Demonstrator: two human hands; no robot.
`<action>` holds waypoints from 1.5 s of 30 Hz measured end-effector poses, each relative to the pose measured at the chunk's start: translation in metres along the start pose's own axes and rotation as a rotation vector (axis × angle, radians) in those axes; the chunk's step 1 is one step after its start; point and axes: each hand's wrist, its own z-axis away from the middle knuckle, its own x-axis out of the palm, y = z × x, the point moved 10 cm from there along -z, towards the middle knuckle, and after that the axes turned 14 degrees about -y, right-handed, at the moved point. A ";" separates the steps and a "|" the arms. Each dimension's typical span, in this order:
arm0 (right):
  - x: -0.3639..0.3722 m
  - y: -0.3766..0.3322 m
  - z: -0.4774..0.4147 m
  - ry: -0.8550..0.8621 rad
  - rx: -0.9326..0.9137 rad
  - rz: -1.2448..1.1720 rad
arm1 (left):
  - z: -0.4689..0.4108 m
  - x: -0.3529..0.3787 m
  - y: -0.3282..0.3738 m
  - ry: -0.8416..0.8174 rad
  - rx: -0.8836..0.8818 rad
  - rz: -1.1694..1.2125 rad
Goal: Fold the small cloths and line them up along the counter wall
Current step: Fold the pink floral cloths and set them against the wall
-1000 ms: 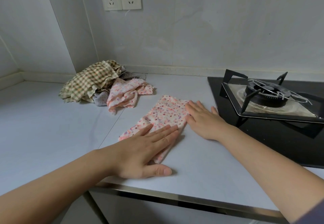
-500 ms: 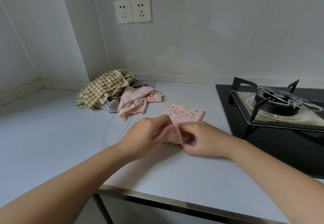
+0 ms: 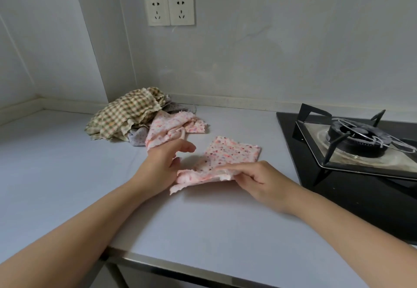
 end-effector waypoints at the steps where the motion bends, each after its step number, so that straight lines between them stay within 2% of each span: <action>1: -0.002 -0.001 0.001 0.013 -0.007 -0.059 | 0.000 0.006 0.007 -0.068 0.057 -0.059; 3: -0.006 -0.001 0.001 0.037 -0.032 -0.151 | 0.000 0.019 0.017 -0.172 0.137 -0.118; 9: -0.016 0.006 0.001 0.105 -0.085 -0.454 | 0.006 0.026 0.035 -0.208 0.180 -0.092; 14: -0.025 0.009 0.002 0.167 -0.090 -0.594 | 0.007 0.019 0.046 -0.064 0.224 -0.141; 16: -0.025 0.010 0.003 0.169 -0.080 -0.638 | 0.006 0.016 0.050 -0.019 0.215 -0.064; 18: -0.029 0.013 0.007 0.229 -0.025 -0.655 | 0.004 0.020 0.044 -0.045 0.140 0.066; 21: -0.038 0.025 0.013 0.348 0.139 -0.503 | 0.000 0.027 0.026 -0.099 -0.053 0.278; 24: -0.038 0.038 0.017 0.380 0.326 -0.380 | 0.000 0.025 0.013 -0.017 -0.233 0.391; 27: -0.037 0.047 0.018 0.373 0.439 -0.291 | 0.001 0.018 0.014 0.067 -0.305 0.299; 31: -0.037 0.047 0.018 0.397 0.473 -0.222 | 0.007 0.015 0.011 0.097 -0.409 0.131; 37: -0.038 0.045 0.016 0.399 0.523 -0.060 | 0.007 0.012 0.036 0.172 -0.257 -0.157; 42: -0.035 0.028 0.014 0.336 0.506 0.299 | 0.013 0.010 0.053 0.190 -0.199 -0.394; 45: -0.035 0.020 0.013 0.351 0.440 0.400 | 0.013 0.009 0.073 0.234 -0.017 -0.521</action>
